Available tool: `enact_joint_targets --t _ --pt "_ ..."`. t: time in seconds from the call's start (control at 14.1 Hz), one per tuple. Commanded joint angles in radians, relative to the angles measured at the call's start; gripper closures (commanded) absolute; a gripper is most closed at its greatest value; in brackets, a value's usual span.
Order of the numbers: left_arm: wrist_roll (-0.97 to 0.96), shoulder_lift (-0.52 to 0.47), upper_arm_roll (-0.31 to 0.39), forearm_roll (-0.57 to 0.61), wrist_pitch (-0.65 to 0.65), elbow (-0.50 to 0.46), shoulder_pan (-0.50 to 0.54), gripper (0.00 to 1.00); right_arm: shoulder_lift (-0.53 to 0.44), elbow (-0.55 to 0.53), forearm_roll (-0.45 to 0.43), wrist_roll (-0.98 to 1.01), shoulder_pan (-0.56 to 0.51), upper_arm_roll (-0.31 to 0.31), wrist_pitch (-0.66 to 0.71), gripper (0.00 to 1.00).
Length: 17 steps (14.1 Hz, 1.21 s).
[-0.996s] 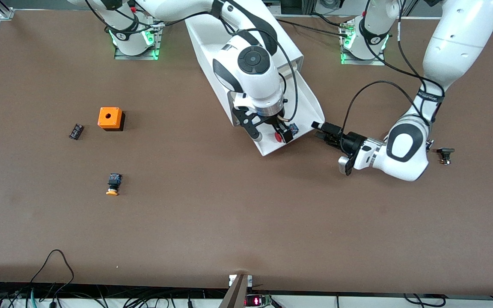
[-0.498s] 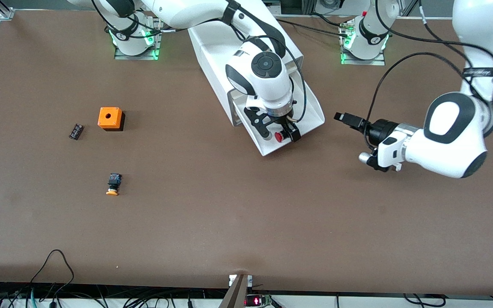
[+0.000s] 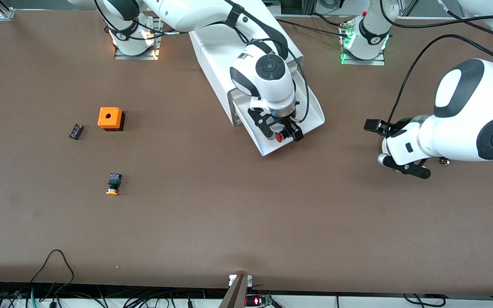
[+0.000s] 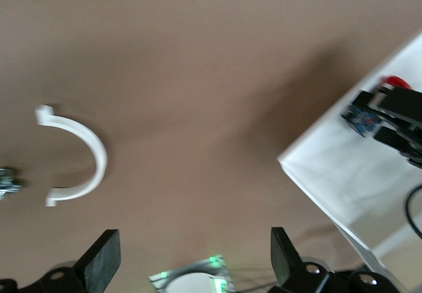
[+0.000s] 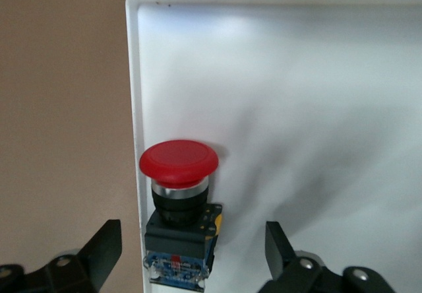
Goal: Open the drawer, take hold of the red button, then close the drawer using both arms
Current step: 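Lift the red button out with the right gripper while the left gripper shifts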
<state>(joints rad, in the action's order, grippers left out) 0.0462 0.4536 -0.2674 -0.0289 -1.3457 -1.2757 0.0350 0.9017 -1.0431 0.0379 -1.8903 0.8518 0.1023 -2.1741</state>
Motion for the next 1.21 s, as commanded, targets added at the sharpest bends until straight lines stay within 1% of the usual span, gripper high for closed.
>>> enact_joint_targets --t 0.0,0.07,0.14,0.21,0.28,0.36,0.43,0.57,0.64,0.71,0.78,1.07,1.14 --pt "-0.011 0.023 0.005 0.04 -0.048 0.068 0.006 0.0 0.023 0.044 0.005 -0.013 0.01 -0.013 0.016 0.56" --pt "-0.02 0.023 0.008 0.044 -0.05 0.071 0.006 0.0 0.022 0.044 0.005 -0.013 0.007 -0.012 0.02 0.75" --pt "-0.026 0.022 0.013 0.052 -0.052 0.061 0.008 0.0 0.022 0.044 0.005 -0.013 0.007 -0.013 0.023 0.92" --pt "-0.038 0.017 0.016 0.056 -0.055 0.055 0.008 0.01 0.02 0.044 0.005 -0.013 0.007 -0.013 0.025 1.0" --pt "-0.072 0.013 0.013 0.072 -0.082 0.052 0.014 0.02 0.019 0.044 0.007 -0.013 0.007 -0.013 0.028 1.0" --pt "-0.112 -0.019 0.014 0.075 -0.128 0.007 0.014 0.01 0.019 0.046 0.007 -0.013 0.003 -0.01 0.037 1.0" --pt "-0.147 -0.077 0.01 0.075 -0.183 -0.078 0.014 0.01 0.016 0.061 0.01 -0.013 -0.003 -0.01 0.056 1.0" --pt "-0.155 -0.189 0.01 0.075 -0.358 -0.283 0.022 0.01 0.016 0.13 0.013 -0.012 -0.039 -0.003 0.135 1.0" --pt "-0.157 -0.229 0.01 0.075 -0.445 -0.372 0.026 0.01 0.011 0.158 0.014 -0.009 -0.057 -0.001 0.17 1.0" --pt "-0.161 -0.245 0.011 0.075 -0.51 -0.425 0.026 0.01 0.006 0.181 0.014 -0.001 -0.08 0.0 0.192 1.0" --pt "-0.18 -0.243 0.01 0.075 -0.539 -0.439 0.026 0.01 -0.003 0.193 0.017 0.032 -0.095 0.0 0.204 1.0" --pt "-0.252 -0.233 0.01 0.075 -0.54 -0.442 0.026 0.01 -0.055 0.193 0.023 0.339 -0.155 0.0 0.305 1.0" --pt "-0.305 -0.219 0.008 0.075 -0.54 -0.444 0.025 0.01 -0.066 0.193 0.023 0.414 -0.174 -0.001 0.33 1.0"
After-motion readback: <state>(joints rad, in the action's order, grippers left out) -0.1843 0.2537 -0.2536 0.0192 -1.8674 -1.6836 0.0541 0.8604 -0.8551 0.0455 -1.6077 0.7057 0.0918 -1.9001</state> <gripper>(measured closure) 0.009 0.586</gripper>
